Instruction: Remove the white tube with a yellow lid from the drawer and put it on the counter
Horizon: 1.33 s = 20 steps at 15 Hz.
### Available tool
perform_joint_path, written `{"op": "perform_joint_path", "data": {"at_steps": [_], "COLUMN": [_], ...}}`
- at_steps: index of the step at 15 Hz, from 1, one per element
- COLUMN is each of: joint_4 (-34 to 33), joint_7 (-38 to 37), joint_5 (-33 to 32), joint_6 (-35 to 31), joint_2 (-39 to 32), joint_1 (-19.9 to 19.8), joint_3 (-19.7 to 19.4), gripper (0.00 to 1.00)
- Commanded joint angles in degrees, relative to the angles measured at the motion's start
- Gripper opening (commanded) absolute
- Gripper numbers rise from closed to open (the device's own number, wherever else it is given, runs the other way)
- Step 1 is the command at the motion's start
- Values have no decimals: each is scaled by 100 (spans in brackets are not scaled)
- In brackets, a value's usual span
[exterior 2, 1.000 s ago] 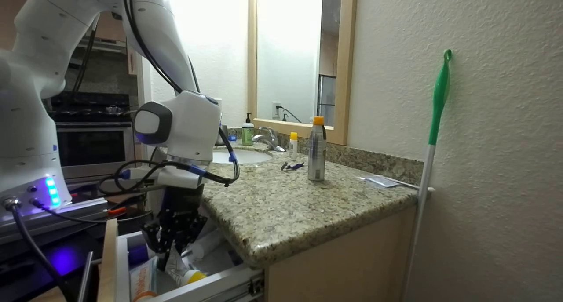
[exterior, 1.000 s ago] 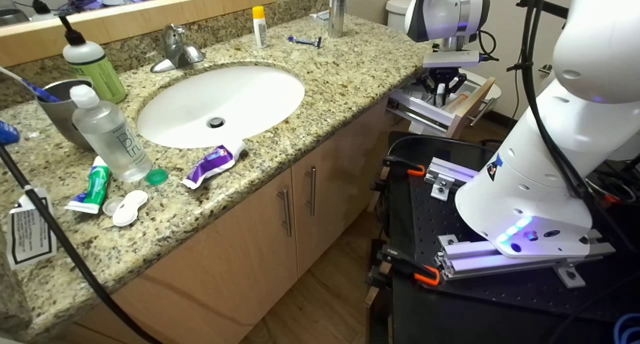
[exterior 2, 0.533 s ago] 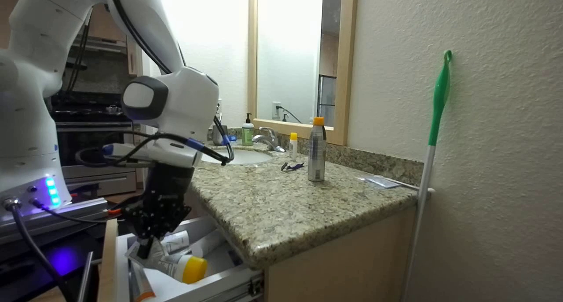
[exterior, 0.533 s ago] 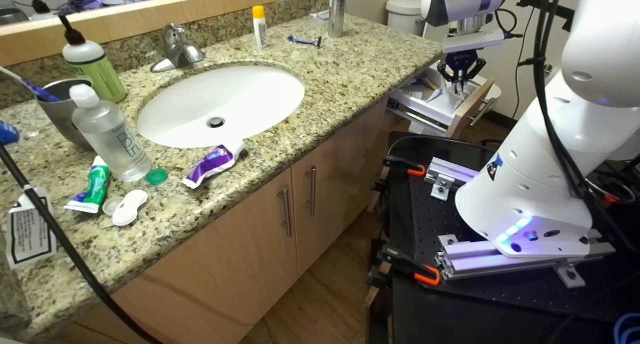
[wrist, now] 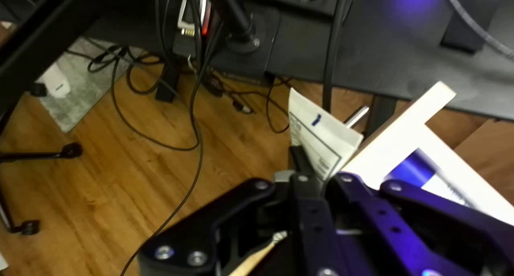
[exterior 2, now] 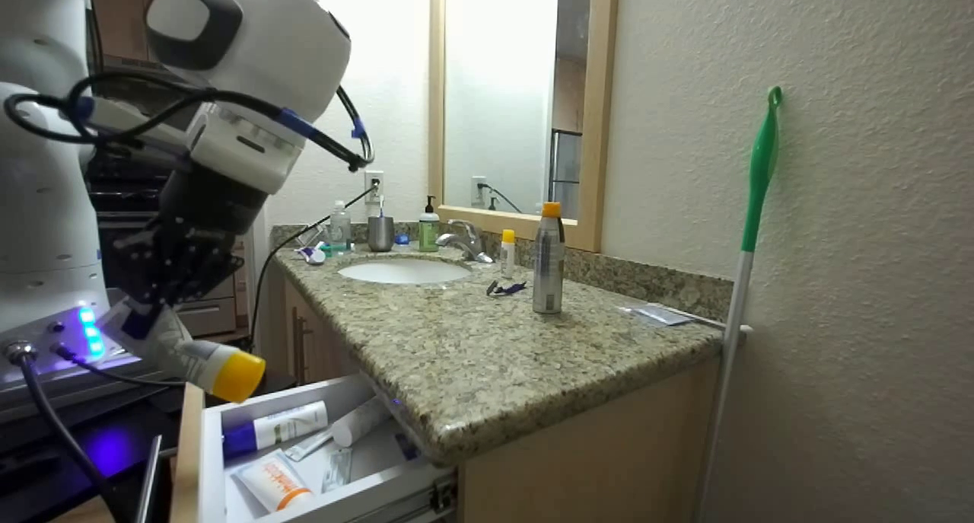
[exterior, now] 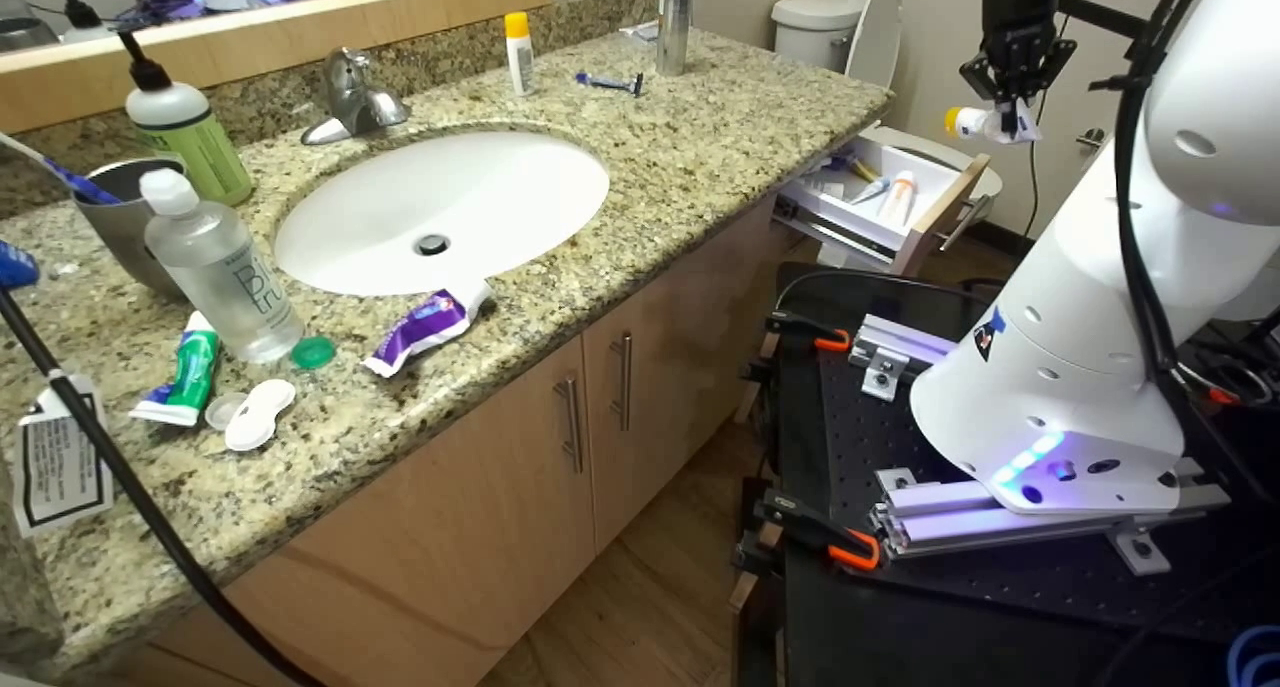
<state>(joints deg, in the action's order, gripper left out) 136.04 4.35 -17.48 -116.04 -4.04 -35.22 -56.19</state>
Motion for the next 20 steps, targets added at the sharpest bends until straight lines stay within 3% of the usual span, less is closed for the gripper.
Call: {"op": "perform_joint_path", "data": {"at_steps": [1,7,8,10,12,15,20], "joint_4": [-342,-1471,-1121,-1448,-1323,-1248,-1697], "joint_7": [289,-655,-404,-584,-671,-1888,-3791], "joint_5": [446,2137,1780,2032,1923,3122,5779], "joint_6": [1598,4439,3764,4289,4011,4287,4511], "joint_2": [736,1609,1249,1487,1588,1173,614], "joint_1": [84,309,289,337,339,529,887], "joint_3": [66,350,266,348,399,584,1117], "gripper": [2,2,7,7,2,2,2]}}
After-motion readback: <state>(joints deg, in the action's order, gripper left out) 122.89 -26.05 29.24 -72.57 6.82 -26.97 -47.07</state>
